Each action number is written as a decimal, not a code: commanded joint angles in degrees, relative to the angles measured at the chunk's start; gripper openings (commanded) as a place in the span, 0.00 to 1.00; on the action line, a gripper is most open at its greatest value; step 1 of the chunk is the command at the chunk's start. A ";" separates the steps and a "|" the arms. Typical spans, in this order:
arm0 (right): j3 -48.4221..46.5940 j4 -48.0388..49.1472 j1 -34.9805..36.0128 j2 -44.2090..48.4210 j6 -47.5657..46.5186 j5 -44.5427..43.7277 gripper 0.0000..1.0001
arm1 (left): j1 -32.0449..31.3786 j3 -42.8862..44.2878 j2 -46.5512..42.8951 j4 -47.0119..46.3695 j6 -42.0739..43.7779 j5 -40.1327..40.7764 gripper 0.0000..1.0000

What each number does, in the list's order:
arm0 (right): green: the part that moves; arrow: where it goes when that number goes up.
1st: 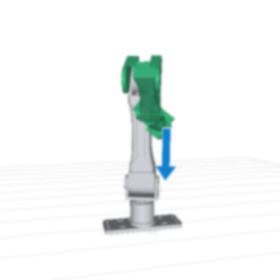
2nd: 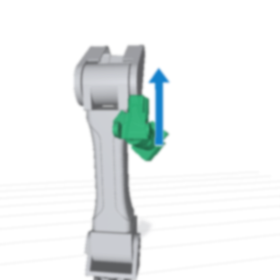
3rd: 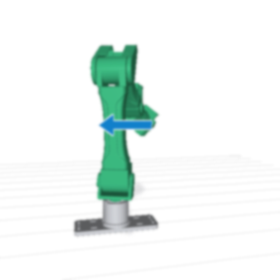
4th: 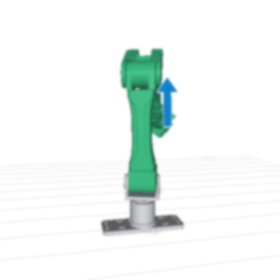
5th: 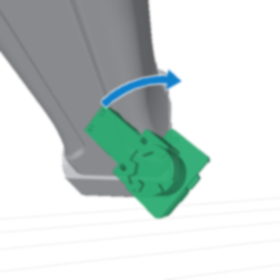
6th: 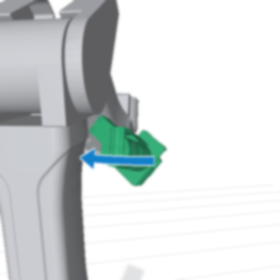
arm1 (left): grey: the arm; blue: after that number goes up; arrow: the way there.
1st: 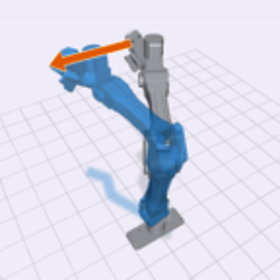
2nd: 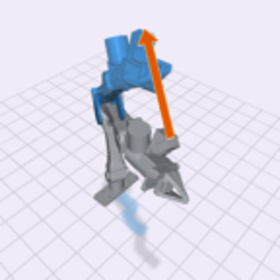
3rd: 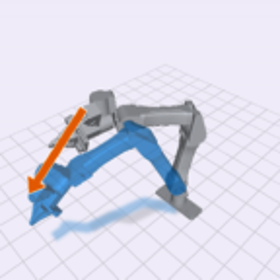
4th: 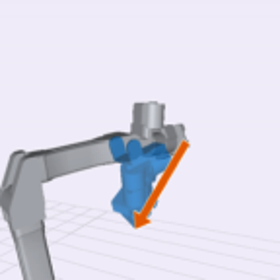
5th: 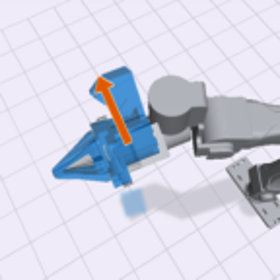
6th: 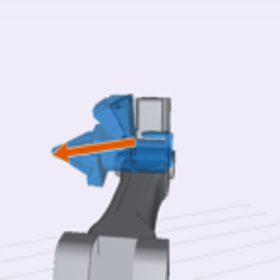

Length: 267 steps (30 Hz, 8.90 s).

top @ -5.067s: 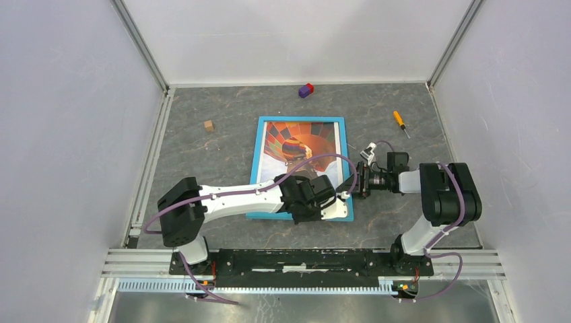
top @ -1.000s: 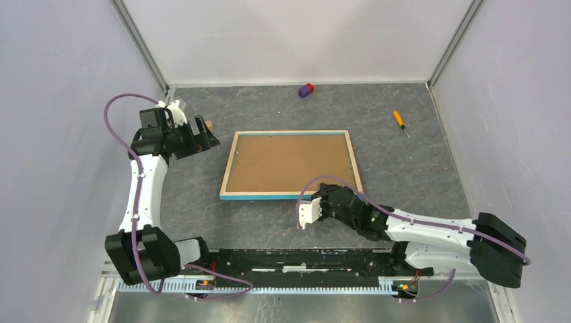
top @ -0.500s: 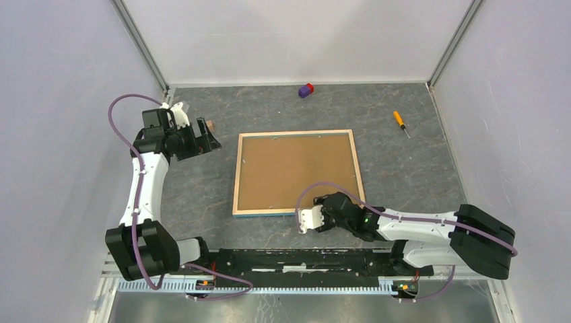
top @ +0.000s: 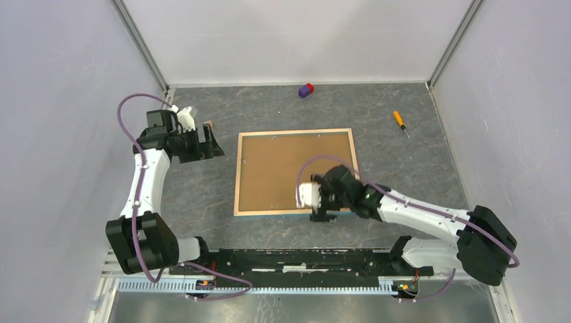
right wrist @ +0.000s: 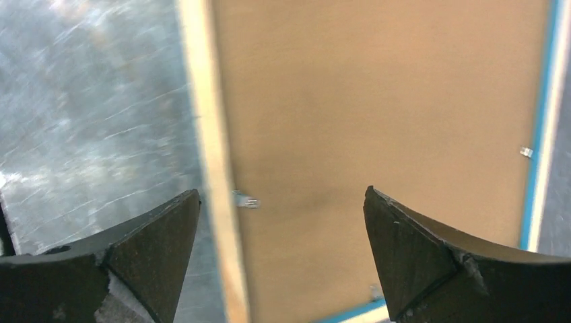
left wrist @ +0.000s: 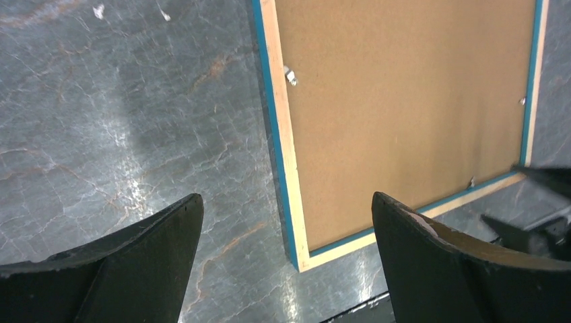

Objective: Take the photo out of the frame

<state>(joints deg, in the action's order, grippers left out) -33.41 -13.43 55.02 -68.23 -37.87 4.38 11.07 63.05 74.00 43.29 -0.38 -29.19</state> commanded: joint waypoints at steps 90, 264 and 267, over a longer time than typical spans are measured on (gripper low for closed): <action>-72.96 -26.41 -73.22 -63.44 -1.20 19.68 0.64 | -17.57 7.88 11.71 5.39 9.90 1.04 1.00; -3.34 -6.43 -3.09 -18.58 -0.80 19.98 0.18 | -30.73 -3.39 12.56 -16.57 18.18 31.21 0.02; -3.42 -6.43 -3.11 -18.77 -0.83 20.07 0.18 | -30.70 -3.45 13.09 -16.83 18.39 31.60 0.02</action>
<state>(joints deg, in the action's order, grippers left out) -39.24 -13.69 51.42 -83.57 -37.89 22.17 -19.38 59.29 86.52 29.36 15.22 1.08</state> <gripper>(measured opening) 0.242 0.266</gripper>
